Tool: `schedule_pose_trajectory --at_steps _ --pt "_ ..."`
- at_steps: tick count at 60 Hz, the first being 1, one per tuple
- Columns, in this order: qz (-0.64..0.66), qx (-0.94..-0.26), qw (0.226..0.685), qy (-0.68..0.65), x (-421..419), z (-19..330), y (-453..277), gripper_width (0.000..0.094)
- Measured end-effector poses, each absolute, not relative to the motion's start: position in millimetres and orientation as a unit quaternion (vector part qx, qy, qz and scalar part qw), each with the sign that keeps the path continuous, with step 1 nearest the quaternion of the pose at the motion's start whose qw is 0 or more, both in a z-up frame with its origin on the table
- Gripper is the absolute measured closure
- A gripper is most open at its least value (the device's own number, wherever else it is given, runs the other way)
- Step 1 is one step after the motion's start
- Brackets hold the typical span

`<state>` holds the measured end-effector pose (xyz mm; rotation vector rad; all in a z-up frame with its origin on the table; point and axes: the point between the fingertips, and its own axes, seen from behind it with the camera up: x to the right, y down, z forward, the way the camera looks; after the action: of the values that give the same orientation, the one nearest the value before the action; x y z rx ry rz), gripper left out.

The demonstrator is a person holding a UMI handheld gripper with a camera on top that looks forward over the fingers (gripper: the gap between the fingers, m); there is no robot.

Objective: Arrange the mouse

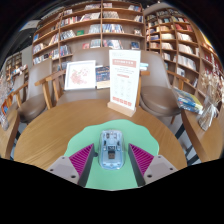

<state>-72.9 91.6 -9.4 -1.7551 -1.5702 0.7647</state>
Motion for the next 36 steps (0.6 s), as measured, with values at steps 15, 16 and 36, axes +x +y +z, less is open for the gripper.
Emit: schedule_pose_trajectory --at_steps 15,16,36 --pt "0.311 -0.671 0.36 -0.568 16 82 85 0.008" --pt "0.315 -0.671 0.362 -0.566 27 89 83 0.008" --pt "0.316 -0.653 0.377 -0.575 242 132 51 0.0084"
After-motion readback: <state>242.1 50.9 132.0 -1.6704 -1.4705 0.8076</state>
